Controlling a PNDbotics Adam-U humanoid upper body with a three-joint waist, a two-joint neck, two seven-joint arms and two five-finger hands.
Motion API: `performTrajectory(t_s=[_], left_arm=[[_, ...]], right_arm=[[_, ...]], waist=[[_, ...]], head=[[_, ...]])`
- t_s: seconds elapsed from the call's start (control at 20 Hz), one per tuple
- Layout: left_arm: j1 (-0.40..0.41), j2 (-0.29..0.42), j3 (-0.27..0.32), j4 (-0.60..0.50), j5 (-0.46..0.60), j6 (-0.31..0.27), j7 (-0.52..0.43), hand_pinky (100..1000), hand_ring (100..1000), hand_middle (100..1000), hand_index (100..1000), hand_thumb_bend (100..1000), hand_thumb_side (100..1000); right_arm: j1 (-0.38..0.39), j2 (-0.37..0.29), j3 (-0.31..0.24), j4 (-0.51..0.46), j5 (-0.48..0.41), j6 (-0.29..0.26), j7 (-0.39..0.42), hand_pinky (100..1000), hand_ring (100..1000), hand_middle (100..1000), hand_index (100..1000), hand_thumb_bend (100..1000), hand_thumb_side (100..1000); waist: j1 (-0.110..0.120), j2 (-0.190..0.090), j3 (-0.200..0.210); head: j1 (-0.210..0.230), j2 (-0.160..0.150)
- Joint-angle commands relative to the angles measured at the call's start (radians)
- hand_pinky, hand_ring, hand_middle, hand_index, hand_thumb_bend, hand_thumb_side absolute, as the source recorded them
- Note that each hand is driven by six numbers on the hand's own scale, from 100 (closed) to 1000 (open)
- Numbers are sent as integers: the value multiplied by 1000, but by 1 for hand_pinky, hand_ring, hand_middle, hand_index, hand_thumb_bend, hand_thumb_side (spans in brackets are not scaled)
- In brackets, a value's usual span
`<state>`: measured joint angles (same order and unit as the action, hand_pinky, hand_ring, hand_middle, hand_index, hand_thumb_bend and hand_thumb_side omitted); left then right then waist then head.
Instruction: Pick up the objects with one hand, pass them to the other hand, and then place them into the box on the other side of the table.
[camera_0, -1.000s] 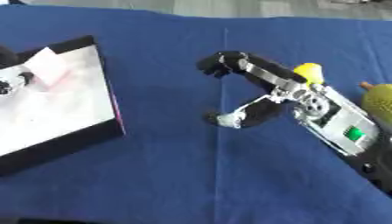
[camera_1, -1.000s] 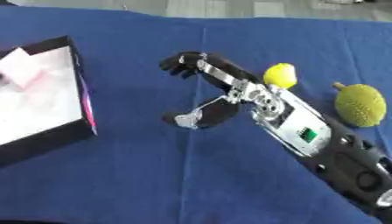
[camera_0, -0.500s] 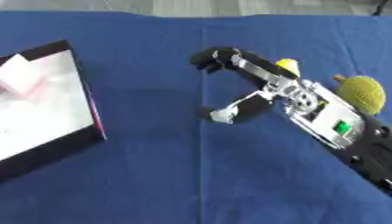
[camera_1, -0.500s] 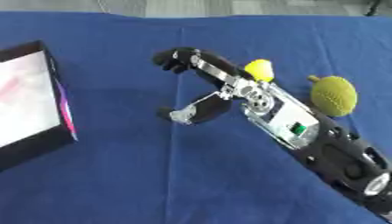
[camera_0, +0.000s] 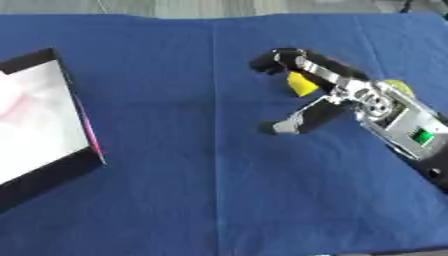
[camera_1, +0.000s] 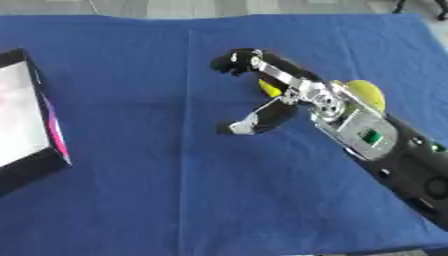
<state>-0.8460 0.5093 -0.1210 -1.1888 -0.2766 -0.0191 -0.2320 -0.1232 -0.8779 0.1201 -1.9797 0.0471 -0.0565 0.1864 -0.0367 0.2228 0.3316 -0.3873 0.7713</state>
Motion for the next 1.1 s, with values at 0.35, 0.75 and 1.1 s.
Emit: performTrajectory(t_s=[0.35, 0.75, 1.1], left_arm=[[19, 26, -22, -80, 140, 1, 39, 1000, 766, 648, 716, 100, 651], [33, 38, -32, -92, 168, 26, 41, 1000, 768, 642, 710, 100, 654], [39, 43, -32, -92, 153, 35, 34, 1000, 769, 635, 707, 100, 654]], right_arm=[[113, -129, -177, -20, -17, 14, 71, 853, 871, 852, 877, 608, 233], [192, -170, -256, -20, -47, 53, 24, 853, 865, 849, 872, 576, 246], [269, -194, -318, -18, 0, 121, 28, 858, 864, 855, 873, 615, 282]], waist=[[-19, -29, -17], [-25, -23, -25], [-30, -20, -31]], head=[[-12, -1], [-38, -1], [-50, -1]])
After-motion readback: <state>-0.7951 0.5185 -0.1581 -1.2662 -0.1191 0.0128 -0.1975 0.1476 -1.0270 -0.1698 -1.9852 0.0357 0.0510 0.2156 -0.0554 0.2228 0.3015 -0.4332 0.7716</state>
